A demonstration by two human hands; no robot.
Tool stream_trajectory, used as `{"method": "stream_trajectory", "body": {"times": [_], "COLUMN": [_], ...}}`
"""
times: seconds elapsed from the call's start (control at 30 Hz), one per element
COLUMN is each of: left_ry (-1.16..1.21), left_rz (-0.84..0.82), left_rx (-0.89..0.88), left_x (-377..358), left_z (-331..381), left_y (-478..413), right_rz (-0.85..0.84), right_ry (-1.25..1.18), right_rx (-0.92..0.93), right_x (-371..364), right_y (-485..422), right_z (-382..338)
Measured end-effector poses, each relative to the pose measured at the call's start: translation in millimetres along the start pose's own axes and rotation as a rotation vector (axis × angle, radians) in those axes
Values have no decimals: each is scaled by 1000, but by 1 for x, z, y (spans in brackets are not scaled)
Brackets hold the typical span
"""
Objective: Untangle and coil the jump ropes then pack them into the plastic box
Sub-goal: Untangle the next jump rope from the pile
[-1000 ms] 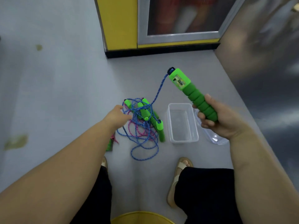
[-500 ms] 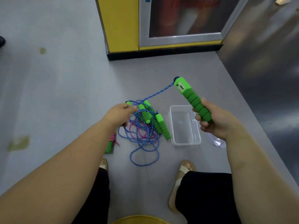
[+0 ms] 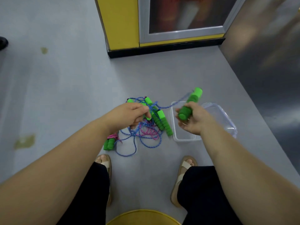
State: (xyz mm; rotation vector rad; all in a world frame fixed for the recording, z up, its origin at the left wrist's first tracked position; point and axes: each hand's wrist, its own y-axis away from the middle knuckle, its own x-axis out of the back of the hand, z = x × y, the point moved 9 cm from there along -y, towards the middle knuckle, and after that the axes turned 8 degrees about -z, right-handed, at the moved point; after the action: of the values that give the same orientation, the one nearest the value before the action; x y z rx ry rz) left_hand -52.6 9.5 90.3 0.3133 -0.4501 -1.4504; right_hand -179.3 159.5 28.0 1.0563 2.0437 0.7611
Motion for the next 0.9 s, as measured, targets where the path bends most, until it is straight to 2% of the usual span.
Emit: {"method": "stream_trajectory", "body": {"times": [0.13,0.2,0.3,0.37,0.43,0.57,0.67,0.7,0.77,0.83,0.9], "left_ry": [83,98,28,-163,-342,-345,-693,-714,-598,-462,-393], "left_rz": [-56,-76,-51,-3,28,-9,61,113,210,235,207], "left_rx": [-60,-73,-59,-27,17,40,124,161,190,128,21], "left_x": [-23,-26,-19,-15,-19,-35,-21,-10,9,12,-2], "left_z": [37,57,77,81,75,48,20,10,5,25,64], "left_y": [3,8,25,35,47,74,93,100,116,125,129], "right_rz": [-371,-534,-637,-623,-579,-409,-237,-179,-73,-28,-81], "right_ry": [-33,-2,-80,-206,-274,-346,-238,-207,-138,-19,85], "right_rx": [283,327,291,220,225,269,402,459,527,488,392], "right_x": [-81,-109,-122,-119,-117,-104,-72,-57,-25,-6,-5], "right_y": [27,47,68,79,100,140,168,176,192,201,203], "right_z": [-5,-3,-1,-1,-6,-32,-73,-87,-105,-103,-81]}}
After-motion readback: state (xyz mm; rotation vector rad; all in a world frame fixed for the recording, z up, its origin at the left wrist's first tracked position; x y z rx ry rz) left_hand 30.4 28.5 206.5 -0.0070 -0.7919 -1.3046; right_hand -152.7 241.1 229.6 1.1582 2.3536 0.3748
